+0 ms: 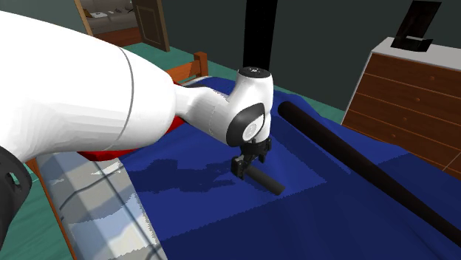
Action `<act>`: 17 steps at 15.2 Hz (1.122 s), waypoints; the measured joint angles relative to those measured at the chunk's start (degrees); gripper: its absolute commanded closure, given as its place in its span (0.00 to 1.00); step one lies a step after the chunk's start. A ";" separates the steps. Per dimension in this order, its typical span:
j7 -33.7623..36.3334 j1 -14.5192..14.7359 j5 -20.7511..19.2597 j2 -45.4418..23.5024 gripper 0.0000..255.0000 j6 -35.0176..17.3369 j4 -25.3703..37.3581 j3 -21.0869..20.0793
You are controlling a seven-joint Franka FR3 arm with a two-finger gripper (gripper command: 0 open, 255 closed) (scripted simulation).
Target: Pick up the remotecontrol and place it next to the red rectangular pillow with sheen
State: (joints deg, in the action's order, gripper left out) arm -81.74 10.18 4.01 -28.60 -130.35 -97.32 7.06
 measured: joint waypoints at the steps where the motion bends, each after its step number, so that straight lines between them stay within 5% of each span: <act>1: 0.00 0.00 0.00 0.00 0.00 0.00 0.00 0.00; 2: 0.00 0.00 0.00 0.00 1.00 0.00 0.00 0.00; 17: 0.05 0.01 -0.22 1.43 1.00 2.42 1.02 0.15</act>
State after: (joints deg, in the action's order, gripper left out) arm -81.69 10.19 3.79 -27.17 -127.93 -96.31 7.21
